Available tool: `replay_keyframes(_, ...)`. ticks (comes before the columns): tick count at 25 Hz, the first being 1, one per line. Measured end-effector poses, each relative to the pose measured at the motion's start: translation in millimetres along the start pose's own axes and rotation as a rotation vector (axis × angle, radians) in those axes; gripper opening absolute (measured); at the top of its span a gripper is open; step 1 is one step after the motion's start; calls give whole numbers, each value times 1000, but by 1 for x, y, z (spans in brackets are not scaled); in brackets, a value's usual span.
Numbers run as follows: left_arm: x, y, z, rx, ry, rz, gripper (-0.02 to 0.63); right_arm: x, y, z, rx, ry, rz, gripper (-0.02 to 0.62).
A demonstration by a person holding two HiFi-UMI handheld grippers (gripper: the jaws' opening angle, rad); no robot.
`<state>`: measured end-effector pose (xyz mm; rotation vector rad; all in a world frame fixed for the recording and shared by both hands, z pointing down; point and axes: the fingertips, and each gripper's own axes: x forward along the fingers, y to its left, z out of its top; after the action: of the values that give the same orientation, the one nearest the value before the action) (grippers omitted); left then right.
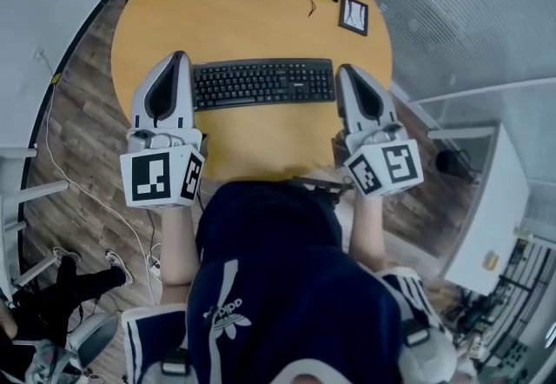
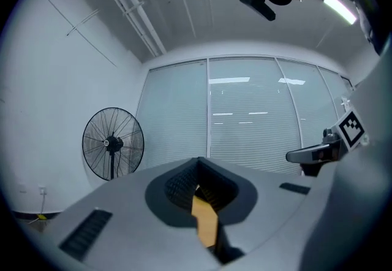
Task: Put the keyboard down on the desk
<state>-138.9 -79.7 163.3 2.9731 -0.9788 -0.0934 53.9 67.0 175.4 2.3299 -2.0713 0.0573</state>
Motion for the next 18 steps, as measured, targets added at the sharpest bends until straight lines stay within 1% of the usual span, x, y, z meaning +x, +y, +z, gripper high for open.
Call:
replay_keyframes(3, -12, -9, 6, 5, -15, -5, 2, -18, 4, 9, 3, -28, -14, 3)
replay_keyframes(8, -34, -28, 9, 14, -17, -10, 2, -44, 13, 17, -10, -46, 4, 3)
replay_keyframes(13, -54, -54, 14, 30, -47, 0, 2, -79, 10, 10, -28, -27, 19, 3)
replay_keyframes(18, -76, -92, 3, 23, -53, -5, 2, -110, 11, -10, -18, 9, 38, 3)
